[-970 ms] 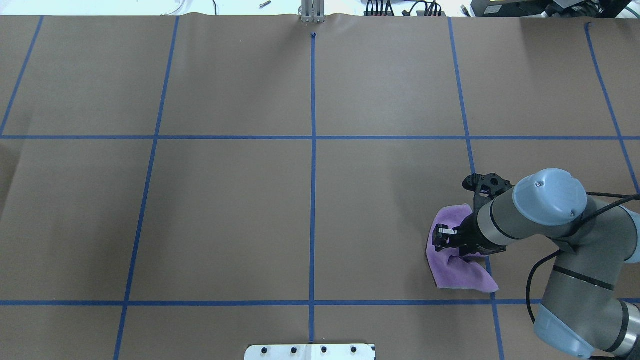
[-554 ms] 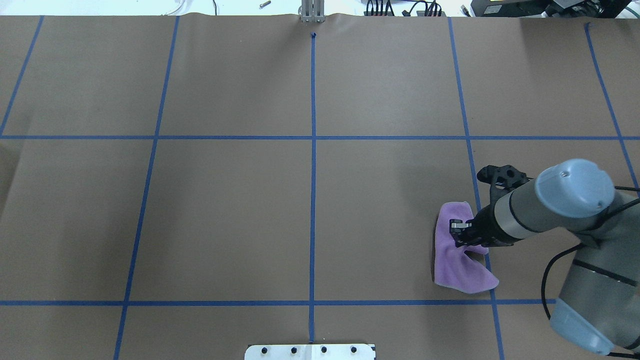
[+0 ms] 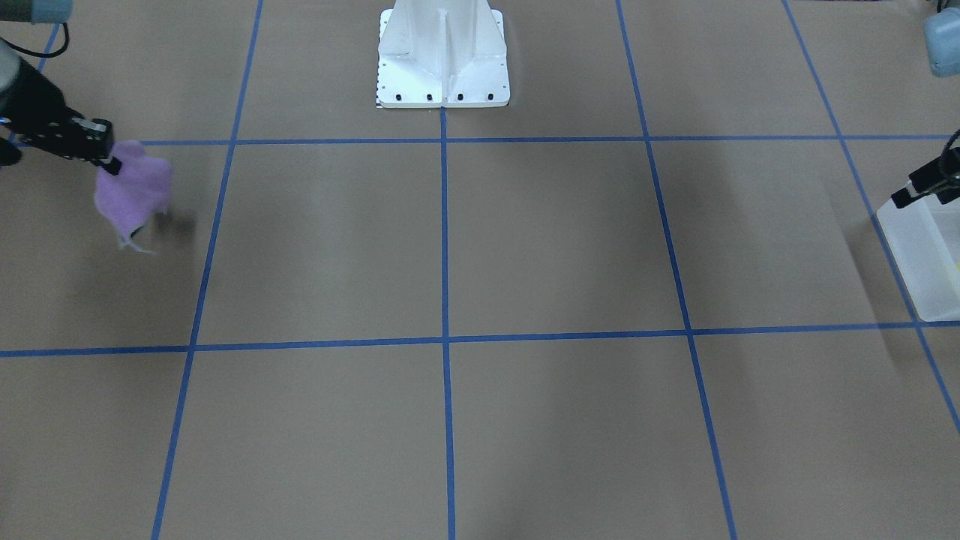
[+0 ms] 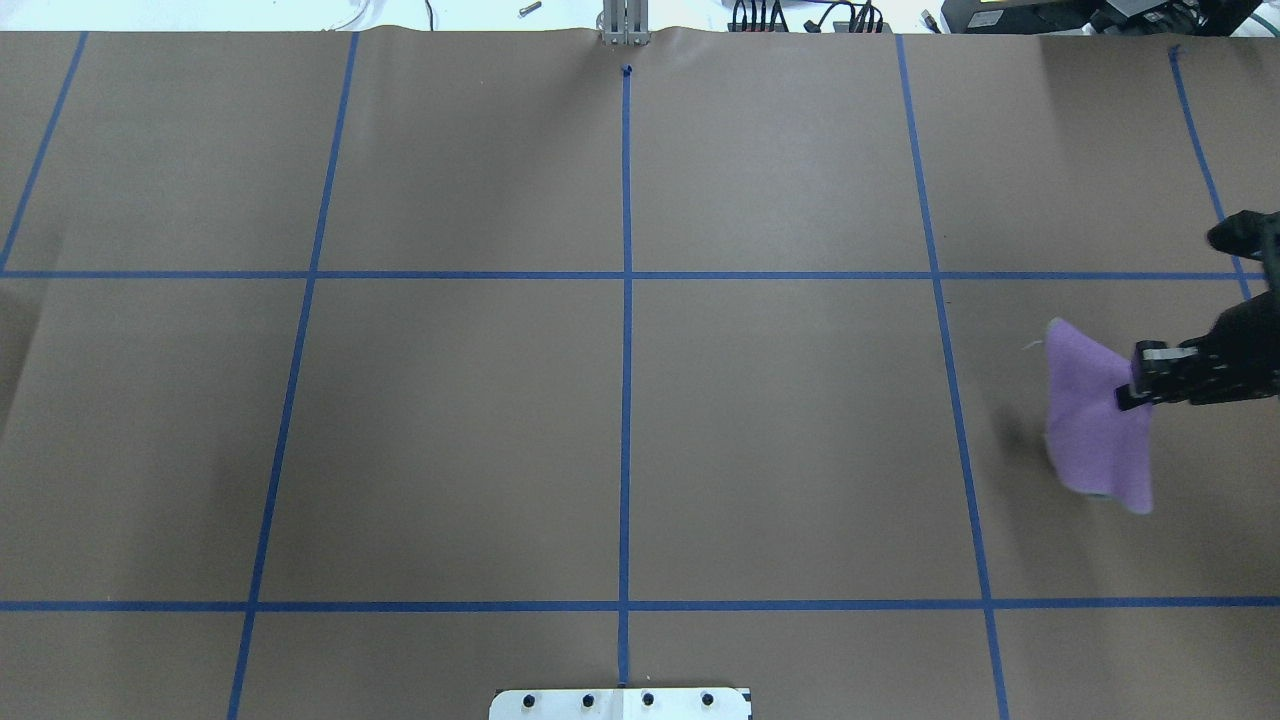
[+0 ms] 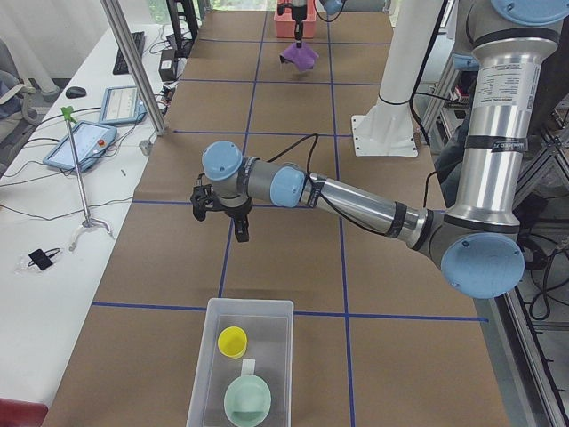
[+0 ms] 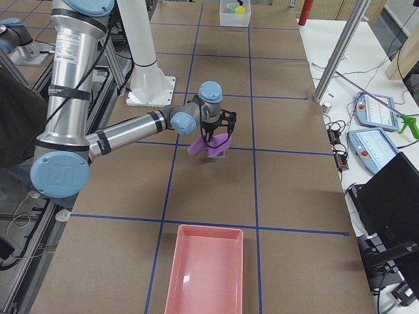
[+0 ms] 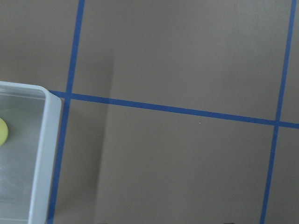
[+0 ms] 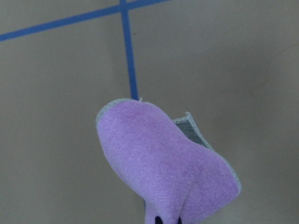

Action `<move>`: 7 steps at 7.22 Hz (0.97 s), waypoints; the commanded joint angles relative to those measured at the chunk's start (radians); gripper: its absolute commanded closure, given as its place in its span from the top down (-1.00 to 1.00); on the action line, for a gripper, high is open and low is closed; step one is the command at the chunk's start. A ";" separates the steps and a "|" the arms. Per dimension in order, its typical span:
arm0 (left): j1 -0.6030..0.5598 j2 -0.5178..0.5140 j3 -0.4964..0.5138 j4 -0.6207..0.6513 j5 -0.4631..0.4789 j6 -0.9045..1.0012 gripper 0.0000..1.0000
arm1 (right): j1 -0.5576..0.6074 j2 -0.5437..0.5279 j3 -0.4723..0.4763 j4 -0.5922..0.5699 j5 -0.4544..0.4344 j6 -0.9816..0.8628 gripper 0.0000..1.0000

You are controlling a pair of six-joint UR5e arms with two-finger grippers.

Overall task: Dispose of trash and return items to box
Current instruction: 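Lift the purple cloth with the right gripper and drop it into the pink bin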

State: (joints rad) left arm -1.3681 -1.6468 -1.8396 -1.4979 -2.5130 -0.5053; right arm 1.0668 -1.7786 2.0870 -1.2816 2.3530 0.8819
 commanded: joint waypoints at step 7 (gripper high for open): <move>0.271 -0.123 -0.021 -0.168 0.086 -0.501 0.73 | 0.794 0.217 -0.604 -0.581 -0.096 -1.442 -1.00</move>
State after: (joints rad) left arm -1.1070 -1.7556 -1.8608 -1.6650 -2.4332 -0.9836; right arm 1.8001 -1.5971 1.6057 -1.8645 2.2877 -0.4215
